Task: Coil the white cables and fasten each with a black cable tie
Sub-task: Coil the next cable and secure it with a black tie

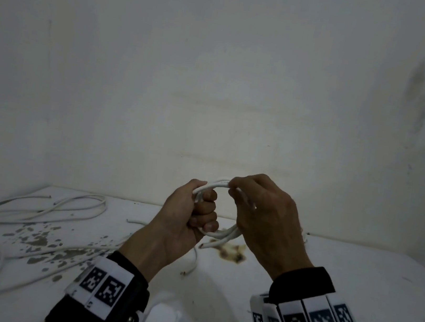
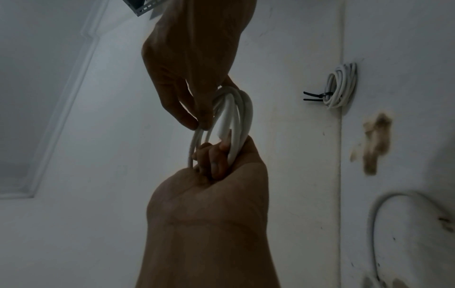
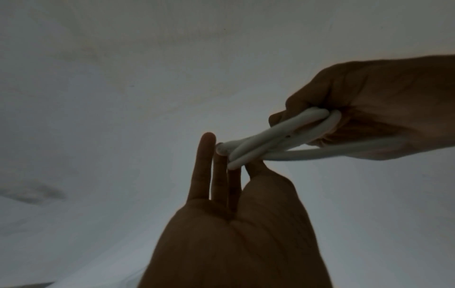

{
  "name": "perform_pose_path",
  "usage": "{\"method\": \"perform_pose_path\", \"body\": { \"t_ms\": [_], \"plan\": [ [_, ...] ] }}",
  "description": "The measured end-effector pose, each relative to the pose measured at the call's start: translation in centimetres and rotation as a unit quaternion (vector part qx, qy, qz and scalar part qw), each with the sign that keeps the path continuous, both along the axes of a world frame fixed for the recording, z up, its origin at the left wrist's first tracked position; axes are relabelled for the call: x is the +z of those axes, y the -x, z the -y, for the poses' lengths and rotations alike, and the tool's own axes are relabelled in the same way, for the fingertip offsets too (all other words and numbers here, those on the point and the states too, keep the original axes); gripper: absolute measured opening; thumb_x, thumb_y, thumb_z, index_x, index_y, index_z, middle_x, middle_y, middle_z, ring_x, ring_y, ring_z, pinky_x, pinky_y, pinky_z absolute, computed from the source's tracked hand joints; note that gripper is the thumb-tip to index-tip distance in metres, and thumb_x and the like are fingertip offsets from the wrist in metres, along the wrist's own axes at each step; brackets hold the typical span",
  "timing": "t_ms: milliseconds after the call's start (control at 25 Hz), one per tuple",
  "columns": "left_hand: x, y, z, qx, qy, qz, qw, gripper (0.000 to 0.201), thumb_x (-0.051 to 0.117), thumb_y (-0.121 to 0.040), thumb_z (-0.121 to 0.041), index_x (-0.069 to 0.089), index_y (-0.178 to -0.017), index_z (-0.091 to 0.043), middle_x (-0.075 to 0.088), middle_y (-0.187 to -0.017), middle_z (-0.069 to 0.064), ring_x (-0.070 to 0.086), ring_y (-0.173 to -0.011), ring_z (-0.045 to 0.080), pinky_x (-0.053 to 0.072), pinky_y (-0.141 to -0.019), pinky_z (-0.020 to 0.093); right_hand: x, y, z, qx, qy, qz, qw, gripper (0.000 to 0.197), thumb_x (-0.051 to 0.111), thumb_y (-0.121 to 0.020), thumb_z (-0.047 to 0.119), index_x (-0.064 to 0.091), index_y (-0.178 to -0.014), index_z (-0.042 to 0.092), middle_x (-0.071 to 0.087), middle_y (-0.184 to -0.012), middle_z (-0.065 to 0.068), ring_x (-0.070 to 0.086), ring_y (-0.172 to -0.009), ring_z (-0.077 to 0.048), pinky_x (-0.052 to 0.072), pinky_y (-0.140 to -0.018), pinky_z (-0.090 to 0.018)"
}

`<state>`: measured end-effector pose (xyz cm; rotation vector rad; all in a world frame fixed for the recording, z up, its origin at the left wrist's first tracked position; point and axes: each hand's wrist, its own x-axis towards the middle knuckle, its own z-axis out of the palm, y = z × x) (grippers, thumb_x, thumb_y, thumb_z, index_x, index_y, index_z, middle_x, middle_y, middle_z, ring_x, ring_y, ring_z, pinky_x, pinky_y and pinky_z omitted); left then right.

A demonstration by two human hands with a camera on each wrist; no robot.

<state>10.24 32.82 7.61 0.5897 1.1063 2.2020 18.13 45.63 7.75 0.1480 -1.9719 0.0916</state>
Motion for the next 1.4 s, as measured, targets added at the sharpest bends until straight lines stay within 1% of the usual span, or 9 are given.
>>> {"method": "perform_pose_path", "body": {
  "t_ms": [120,400,640,880,1000,1080,1240,1320,1400],
  "plan": [
    [0.0,0.2,0.6,-0.038,0.008,-0.006,0.999,0.043,0.039,-0.096,-0.024,0.050,-0.055,-0.014,0.019,-0.046,-0.006,0.016,-0.037,0.009,0.028,-0.041,0.024,-0.1,0.2,-0.3,0.017,-0.017,0.002,1.000,0.010,0.074,-0.086,0.007,0.071,-0.092,0.015,0.068,-0.087,-0.003,0.058,-0.057,-0.020,0.052,-0.046,-0.037],
    [-0.1,0.6,1.4,-0.108,0.025,0.005,0.994,0.031,0.045,-0.090,-0.022,0.061,-0.068,-0.009,0.024,-0.045,-0.006,0.019,-0.039,0.010,0.030,-0.047,0.025,-0.1,0.6,-0.9,0.066,-0.032,0.037,0.997,0.021,0.072,-0.086,0.004,0.069,-0.101,0.017,0.071,-0.096,-0.002,0.065,-0.073,-0.024,0.056,-0.056,-0.044],
    [-0.2,0.6,1.8,-0.146,0.042,0.006,0.988,0.033,0.041,-0.090,-0.020,0.062,-0.068,-0.008,0.027,-0.044,-0.006,0.021,-0.039,0.010,0.031,-0.048,0.026,0.5,0.1,-1.4,0.134,-0.009,0.081,0.988,0.019,0.070,-0.086,-0.001,0.072,-0.098,0.013,0.073,-0.091,-0.001,0.068,-0.074,-0.021,0.058,-0.063,-0.043],
    [-0.4,0.6,1.9,-0.170,0.049,0.033,0.984,0.031,0.036,-0.086,-0.016,0.056,-0.063,-0.011,0.025,-0.042,-0.007,0.011,-0.043,0.011,0.034,-0.041,0.025,0.4,-0.2,-1.2,0.139,-0.008,0.112,0.984,0.019,0.070,-0.087,-0.001,0.074,-0.096,0.014,0.071,-0.088,0.001,0.063,-0.074,-0.013,0.055,-0.066,-0.030],
    [-0.7,0.9,2.1,-0.184,0.056,0.033,0.981,0.028,0.037,-0.084,-0.017,0.055,-0.064,-0.011,0.026,-0.044,-0.007,0.012,-0.042,0.011,0.035,-0.044,0.024,0.4,-0.3,-0.9,0.138,-0.012,0.136,0.981,0.017,0.070,-0.087,0.000,0.075,-0.095,0.014,0.071,-0.088,0.000,0.061,-0.075,-0.013,0.052,-0.066,-0.027],
    [-1.1,1.6,2.3,-0.207,0.056,0.031,0.976,0.028,0.037,-0.086,-0.017,0.058,-0.068,-0.010,0.033,-0.047,-0.006,0.024,-0.039,0.009,0.041,-0.053,0.026,0.5,-0.3,-0.9,0.142,-0.002,0.147,0.979,0.019,0.070,-0.087,0.000,0.076,-0.096,0.015,0.072,-0.091,0.000,0.064,-0.079,-0.014,0.053,-0.068,-0.024],
    [-1.9,2.9,2.7,-0.258,0.056,0.026,0.964,0.039,0.036,-0.093,-0.028,0.064,-0.082,-0.002,0.049,-0.054,0.002,0.046,-0.047,0.014,0.052,-0.079,0.037,0.6,-0.5,-1.2,0.175,0.052,0.188,0.965,0.014,0.071,-0.088,0.005,0.079,-0.094,0.015,0.073,-0.095,0.003,0.065,-0.081,-0.006,0.042,-0.067,-0.005],
    [-1.7,2.7,2.5,-0.211,0.115,0.022,0.970,0.048,0.038,-0.093,-0.040,0.060,-0.069,-0.005,0.043,-0.047,0.000,0.040,-0.040,0.013,0.052,-0.067,0.034,0.3,-0.4,-1.0,0.180,0.060,0.215,0.958,0.012,0.073,-0.087,0.008,0.079,-0.092,0.016,0.073,-0.095,0.004,0.065,-0.083,-0.003,0.043,-0.069,-0.004],
    [-1.2,1.6,1.8,-0.119,0.180,-0.012,0.976,0.052,0.047,-0.093,-0.051,0.049,-0.057,-0.013,0.026,-0.043,-0.005,0.023,-0.036,0.010,0.042,-0.051,0.027,-0.1,-0.1,-0.7,0.185,0.094,0.205,0.956,0.011,0.076,-0.086,0.013,0.079,-0.093,0.020,0.072,-0.093,0.006,0.065,-0.081,-0.003,0.044,-0.068,-0.007]
  ]
}}
